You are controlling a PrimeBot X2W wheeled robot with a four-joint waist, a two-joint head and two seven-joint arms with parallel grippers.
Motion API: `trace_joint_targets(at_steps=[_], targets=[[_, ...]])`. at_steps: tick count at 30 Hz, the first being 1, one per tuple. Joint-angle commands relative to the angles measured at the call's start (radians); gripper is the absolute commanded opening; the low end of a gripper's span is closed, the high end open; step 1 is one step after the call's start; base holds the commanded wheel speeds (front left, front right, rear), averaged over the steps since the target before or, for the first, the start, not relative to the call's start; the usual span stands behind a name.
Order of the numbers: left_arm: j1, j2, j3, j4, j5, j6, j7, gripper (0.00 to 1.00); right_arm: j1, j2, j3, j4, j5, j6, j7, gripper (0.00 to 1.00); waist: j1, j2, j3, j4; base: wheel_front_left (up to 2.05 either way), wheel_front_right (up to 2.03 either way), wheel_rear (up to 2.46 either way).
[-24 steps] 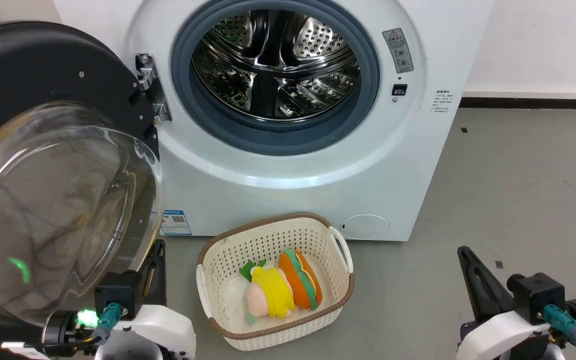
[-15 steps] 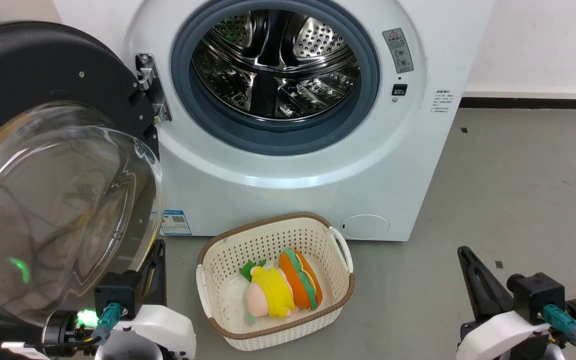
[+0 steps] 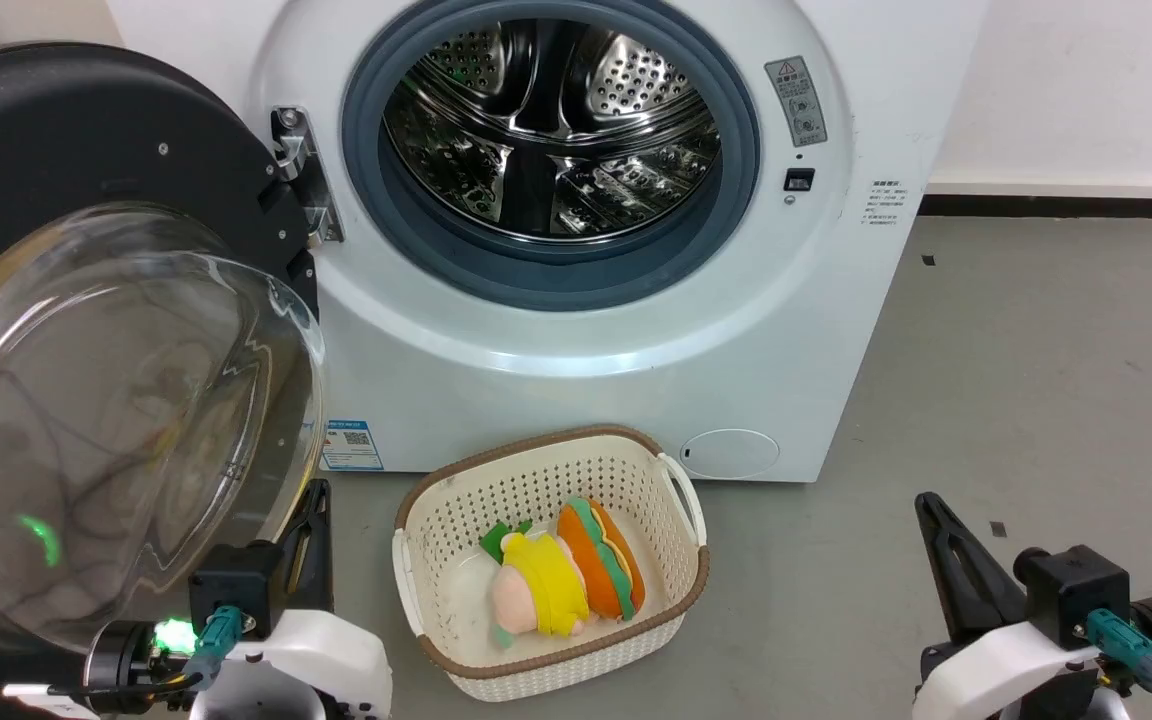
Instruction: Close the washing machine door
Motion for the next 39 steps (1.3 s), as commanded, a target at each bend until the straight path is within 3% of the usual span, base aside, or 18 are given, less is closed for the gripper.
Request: trace_joint_targets(at_steps=[1, 10, 11, 25, 27, 39], targets=[[0.014, -0.001, 0.001, -0.004, 0.003, -0.004, 0.000, 0.00, -0.012, 0.000, 0.000, 0.000, -0.008, -0.001, 0.001, 0.00, 0.0000, 0.0000, 0.000, 0.000, 0.00, 0.00, 0.00], [0.014, -0.001, 0.001, -0.004, 0.003, -0.004, 0.000, 0.00, -0.012, 0.000, 0.000, 0.000, -0.008, -0.001, 0.001, 0.00, 0.0000, 0.0000, 0.000, 0.000, 0.00, 0.00, 0.00], [0.000, 0.000, 0.000, 0.000, 0.000, 0.001, 0.000, 1.00, 0.000, 0.000, 0.000, 0.000, 0.001, 0.000, 0.000, 1.00, 0.0000, 0.0000, 0.000, 0.000, 0.00, 0.00, 0.00], [-0.003, 0.000, -0.019, 0.005, -0.004, 0.031, -0.025, 1.00, 0.006, 0.000, -0.022, -0.002, 0.026, 0.000, -0.025, 1.00, 0.0000, 0.0000, 0.004, 0.000, 0.00, 0.00, 0.00], [-0.005, 0.000, -0.022, 0.006, -0.004, 0.035, -0.029, 0.02, 0.006, 0.000, -0.026, -0.002, 0.031, 0.000, -0.029, 1.00, 0.0000, 0.0000, 0.004, 0.001, 0.00, 0.00, 0.00], [-0.033, 0.010, -0.028, -0.024, -0.009, 0.060, -0.060, 0.00, 0.013, 0.000, -0.056, -0.007, 0.064, 0.000, -0.060, 1.00, 0.0000, 0.0000, 0.011, 0.032, 0.00, 0.00, 0.00]])
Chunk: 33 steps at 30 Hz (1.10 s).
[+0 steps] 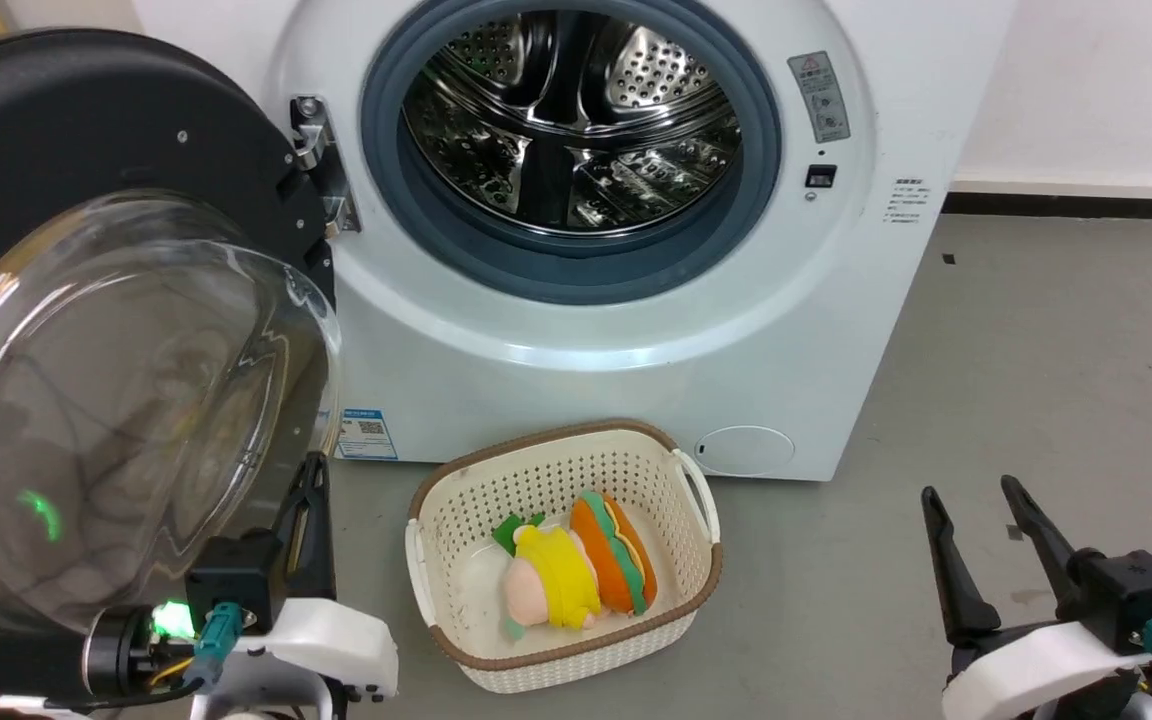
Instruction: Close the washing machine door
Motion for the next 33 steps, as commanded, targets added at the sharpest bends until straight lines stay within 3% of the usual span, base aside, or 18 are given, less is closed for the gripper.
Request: trace_joint_targets(at_steps=[1, 16, 33], targets=[[-0.022, 0.008, 0.000, -0.013, -0.007, 0.006, -0.011, 0.00, 0.011, 0.000, -0.007, -0.005, 0.010, 0.000, -0.012, 1.00, 0.0000, 0.0000, 0.001, 0.008, 0.00, 0.00, 0.00], [-0.103, 0.030, 0.040, -0.112, -0.045, -0.007, -0.041, 0.00, 0.016, 0.000, -0.035, -0.010, 0.037, 0.000, -0.041, 1.00, 0.0000, 0.0000, 0.014, 0.086, 0.00, 0.00, 0.00], [-0.258, 0.061, 0.224, -0.129, -0.241, -0.090, -0.076, 0.00, 0.017, 0.000, -0.071, -0.013, 0.066, 0.000, -0.076, 1.00, 0.0000, 0.0000, 0.041, 0.202, 0.00, 0.00, 0.00]])
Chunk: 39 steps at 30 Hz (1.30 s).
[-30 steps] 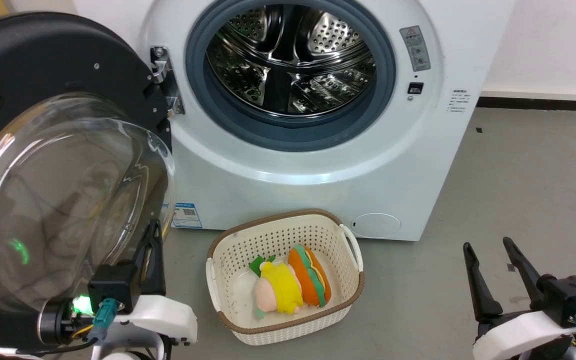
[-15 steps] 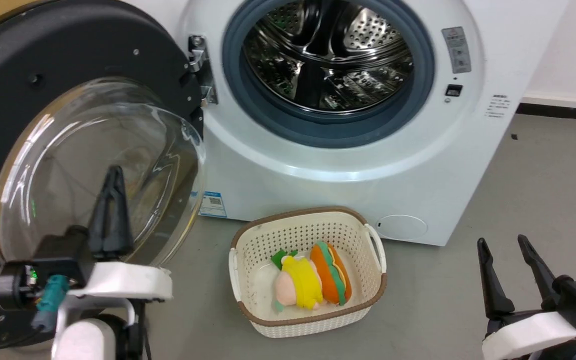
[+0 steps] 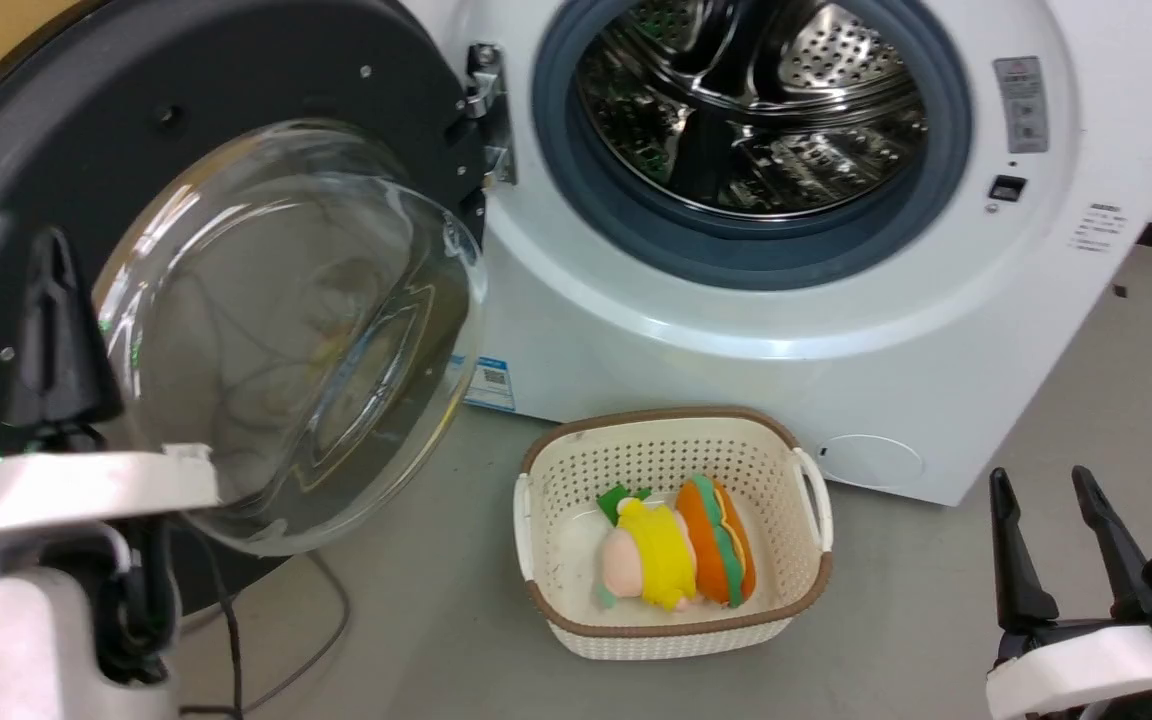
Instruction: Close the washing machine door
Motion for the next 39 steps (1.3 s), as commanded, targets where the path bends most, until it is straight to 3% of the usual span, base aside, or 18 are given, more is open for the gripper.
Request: trace_joint_targets(at_steps=[1, 10, 19, 24, 29, 35, 39], targets=[[-0.027, 0.012, 0.016, 0.005, -0.022, -0.007, -0.007, 0.00, 0.013, 0.000, -0.005, -0.005, 0.006, 0.000, -0.010, 1.00, 0.0000, -0.0001, 0.006, 0.016, 0.00, 0.00, 0.00], [-0.125, 0.080, 0.114, 0.059, -0.176, -0.024, 0.019, 0.00, 0.012, 0.000, -0.027, -0.007, 0.020, 0.000, -0.029, 1.00, 0.0000, -0.0001, 0.021, 0.078, 0.00, 0.00, 0.00], [-0.215, 0.147, 0.222, 0.188, -0.361, -0.008, 0.111, 0.00, 0.010, 0.000, -0.035, -0.005, 0.035, 0.000, -0.047, 1.00, 0.0000, -0.0001, 0.035, 0.127, 0.00, 0.00, 0.00], [-0.274, 0.184, 0.261, 0.300, -0.497, 0.008, 0.229, 0.00, 0.009, 0.000, -0.044, -0.007, 0.042, -0.001, -0.058, 1.00, 0.0000, -0.0001, 0.043, 0.148, 0.00, 0.00, 0.00], [-0.298, 0.242, 0.274, 0.432, -0.645, 0.002, 0.433, 0.00, 0.011, 0.000, -0.050, -0.013, 0.054, -0.001, -0.070, 1.00, 0.0000, -0.0001, 0.059, 0.167, 0.00, 0.00, 0.00], [-0.304, 0.262, 0.298, 0.521, -0.769, -0.030, 0.571, 0.00, 0.009, 0.000, -0.055, -0.024, 0.058, -0.001, -0.083, 1.00, 0.0000, -0.0001, 0.077, 0.187, 0.00, 0.00, 0.00], [-0.298, 0.260, 0.316, 0.566, -0.821, -0.050, 0.604, 0.00, 0.005, 0.000, -0.057, -0.031, 0.058, -0.001, -0.091, 1.00, 0.0000, -0.0001, 0.090, 0.197, 0.00, 0.00, 0.00]])
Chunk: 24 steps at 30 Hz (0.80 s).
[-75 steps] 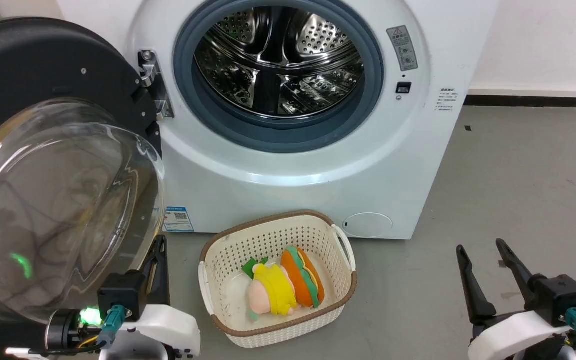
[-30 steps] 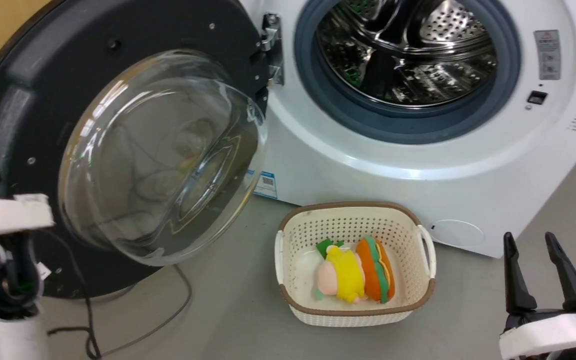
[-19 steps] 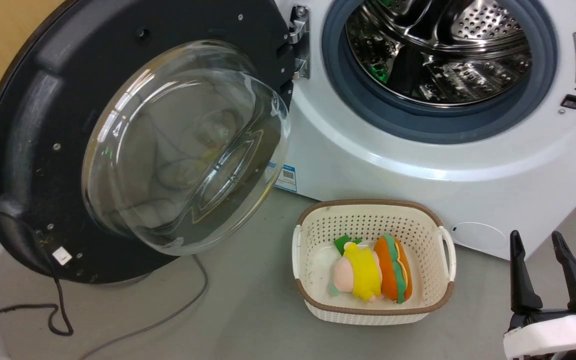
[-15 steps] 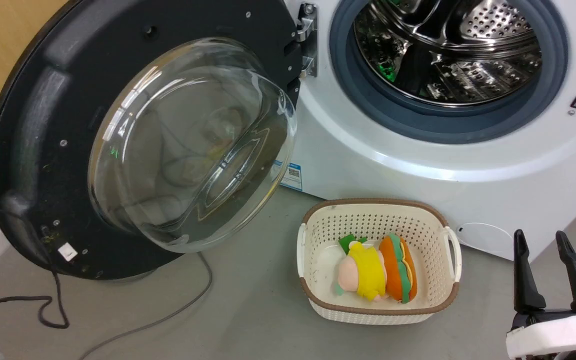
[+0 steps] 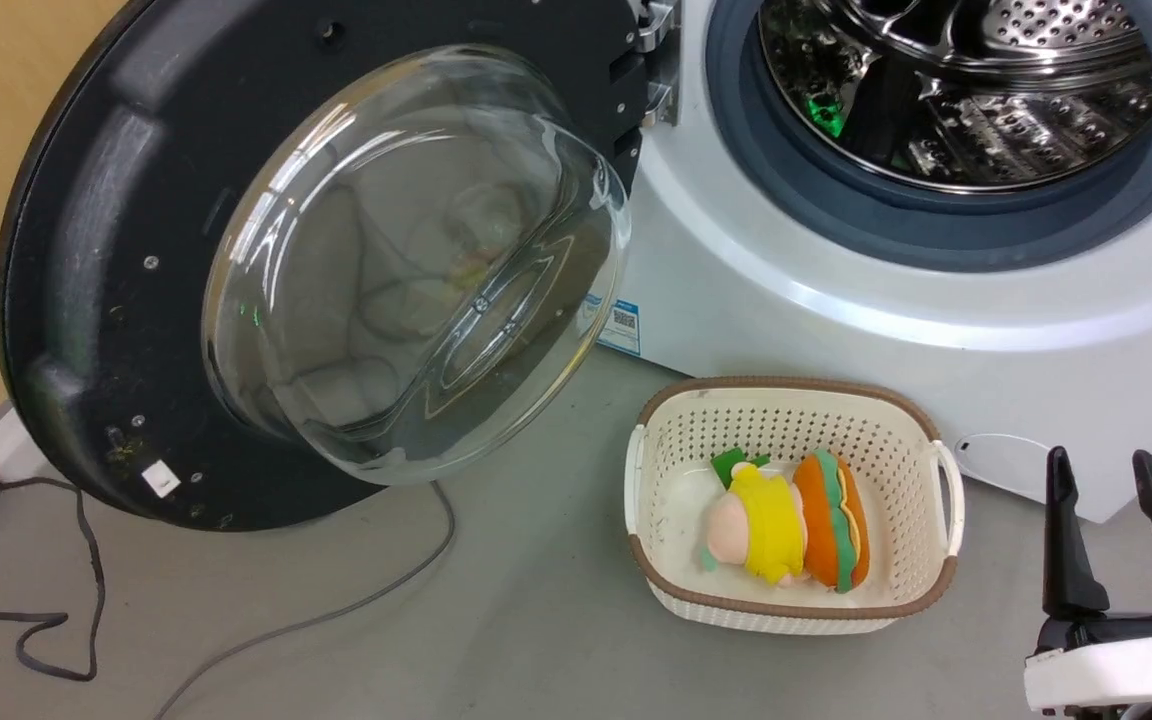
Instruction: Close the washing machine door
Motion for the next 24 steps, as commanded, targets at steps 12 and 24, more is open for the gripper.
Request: trace_joint_targets(at_steps=[12, 24], targets=[[0.042, -0.011, -0.030, 0.042, -0.159, -0.049, 0.182, 0.00, 0.002, 0.000, -0.024, -0.027, 0.018, -0.001, -0.036, 1.00, 0.0000, 0.0000, 0.030, 0.046, 0.00, 0.00, 0.00], [0.156, -0.067, -0.120, -0.123, -0.333, -0.063, 0.299, 0.00, 0.007, 0.000, -0.046, -0.032, 0.047, -0.001, -0.061, 1.00, 0.0000, 0.0000, 0.024, 0.110, 0.00, 0.00, 0.00]])
